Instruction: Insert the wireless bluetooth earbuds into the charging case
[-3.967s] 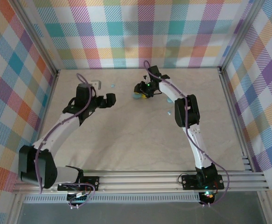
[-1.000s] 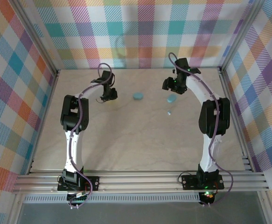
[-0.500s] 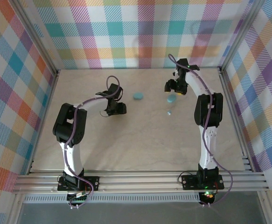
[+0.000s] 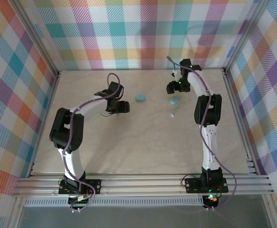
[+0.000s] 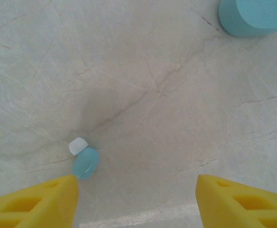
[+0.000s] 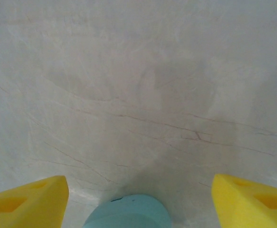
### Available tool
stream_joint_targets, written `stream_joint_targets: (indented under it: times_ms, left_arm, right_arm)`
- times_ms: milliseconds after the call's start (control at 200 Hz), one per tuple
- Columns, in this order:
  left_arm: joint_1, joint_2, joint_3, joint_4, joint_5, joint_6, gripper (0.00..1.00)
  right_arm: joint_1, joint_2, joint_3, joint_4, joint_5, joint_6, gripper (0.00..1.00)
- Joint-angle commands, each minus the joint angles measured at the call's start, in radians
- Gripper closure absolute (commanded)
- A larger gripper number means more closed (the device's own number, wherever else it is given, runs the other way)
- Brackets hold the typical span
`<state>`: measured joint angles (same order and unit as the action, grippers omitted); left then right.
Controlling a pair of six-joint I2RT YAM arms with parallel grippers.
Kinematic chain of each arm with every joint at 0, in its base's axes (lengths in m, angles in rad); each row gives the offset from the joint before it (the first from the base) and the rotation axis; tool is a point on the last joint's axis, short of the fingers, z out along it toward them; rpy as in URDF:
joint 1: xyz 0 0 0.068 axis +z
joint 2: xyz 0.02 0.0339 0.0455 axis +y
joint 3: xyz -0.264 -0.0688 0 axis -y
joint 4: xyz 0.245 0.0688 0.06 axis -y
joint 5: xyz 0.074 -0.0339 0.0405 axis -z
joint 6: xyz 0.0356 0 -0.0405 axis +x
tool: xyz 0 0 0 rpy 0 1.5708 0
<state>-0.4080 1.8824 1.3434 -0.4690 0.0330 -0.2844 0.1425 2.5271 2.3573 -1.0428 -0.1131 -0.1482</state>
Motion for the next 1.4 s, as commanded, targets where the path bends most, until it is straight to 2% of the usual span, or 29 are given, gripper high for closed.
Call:
stream_joint_targets:
  times_ms: [0,260,590,870,1145,1400]
  left_arm:
    - [-0.014,-0.035,0.009,-0.009,0.013,0.03,0.34]
    - [-0.018,-0.041,-0.004,-0.008,0.015,0.03,0.34]
    - [-0.019,-0.092,-0.052,-0.006,0.003,0.031,0.33]
    - [-0.018,-0.158,-0.109,-0.007,-0.013,0.039,0.32]
    - [-0.018,-0.207,-0.151,-0.013,-0.025,0.046,0.31]
    - [-0.018,-0.247,-0.179,-0.007,-0.033,0.065,0.31]
  right_arm:
    - [0.017,0.012,0.024,-0.05,-0.041,-0.087,0.21]
    - [0.04,0.025,-0.019,-0.108,-0.085,-0.06,0.23]
    - [0.081,-0.111,-0.237,-0.062,-0.03,0.029,0.26]
    - [0.159,-0.214,-0.376,-0.018,-0.028,0.099,0.27]
    - [0.212,-0.193,-0.343,-0.006,0.035,0.069,0.28]
    - [0.231,-0.171,-0.334,0.019,0.102,0.057,0.38]
